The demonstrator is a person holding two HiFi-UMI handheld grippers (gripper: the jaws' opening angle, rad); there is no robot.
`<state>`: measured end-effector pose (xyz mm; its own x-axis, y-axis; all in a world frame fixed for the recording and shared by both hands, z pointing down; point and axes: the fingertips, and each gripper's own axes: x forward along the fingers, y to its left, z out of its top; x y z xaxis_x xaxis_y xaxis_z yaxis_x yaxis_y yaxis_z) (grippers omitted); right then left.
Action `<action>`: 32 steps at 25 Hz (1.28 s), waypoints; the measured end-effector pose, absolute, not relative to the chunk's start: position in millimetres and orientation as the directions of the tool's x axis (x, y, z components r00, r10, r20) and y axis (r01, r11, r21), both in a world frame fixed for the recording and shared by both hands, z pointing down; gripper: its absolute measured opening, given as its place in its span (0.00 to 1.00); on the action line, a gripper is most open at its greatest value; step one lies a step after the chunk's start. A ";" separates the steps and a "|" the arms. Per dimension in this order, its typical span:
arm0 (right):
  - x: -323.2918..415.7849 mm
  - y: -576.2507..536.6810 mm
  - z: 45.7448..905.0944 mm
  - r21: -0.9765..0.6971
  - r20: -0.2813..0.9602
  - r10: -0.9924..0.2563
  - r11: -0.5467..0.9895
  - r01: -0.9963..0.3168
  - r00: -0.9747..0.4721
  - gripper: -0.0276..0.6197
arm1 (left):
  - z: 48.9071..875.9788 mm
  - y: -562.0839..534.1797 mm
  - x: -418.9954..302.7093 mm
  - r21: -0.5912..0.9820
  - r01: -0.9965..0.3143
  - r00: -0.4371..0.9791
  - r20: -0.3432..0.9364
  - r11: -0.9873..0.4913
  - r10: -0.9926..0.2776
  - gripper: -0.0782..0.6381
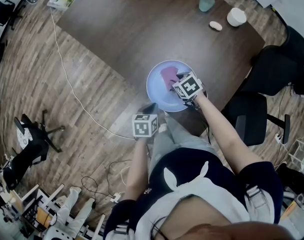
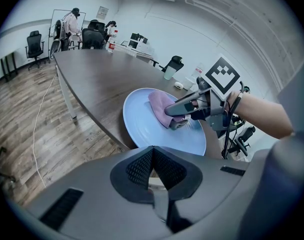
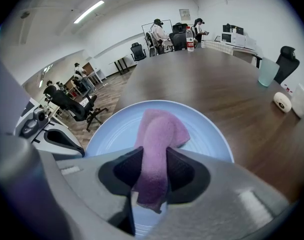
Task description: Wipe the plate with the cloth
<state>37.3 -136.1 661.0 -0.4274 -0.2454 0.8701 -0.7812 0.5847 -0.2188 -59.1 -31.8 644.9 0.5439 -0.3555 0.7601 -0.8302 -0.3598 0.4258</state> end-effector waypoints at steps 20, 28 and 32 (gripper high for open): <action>11.1 -120.9 662.1 -0.280 0.835 -0.262 0.554 -0.784 -0.484 0.25 | 645.3 -30.7 -57.4 0.427 -0.831 0.544 0.759 -0.357 -0.359 0.12; 1.8 -117.8 663.8 -0.293 0.823 -0.291 0.518 -0.804 -0.488 0.25 | 646.8 -32.4 -57.4 0.425 -0.833 0.541 0.760 -0.354 -0.361 0.12; -4.7 -114.9 664.2 -0.291 0.819 -0.296 0.524 -0.800 -0.492 0.25 | 646.9 -32.8 -57.4 0.426 -0.833 0.541 0.759 -0.352 -0.361 0.12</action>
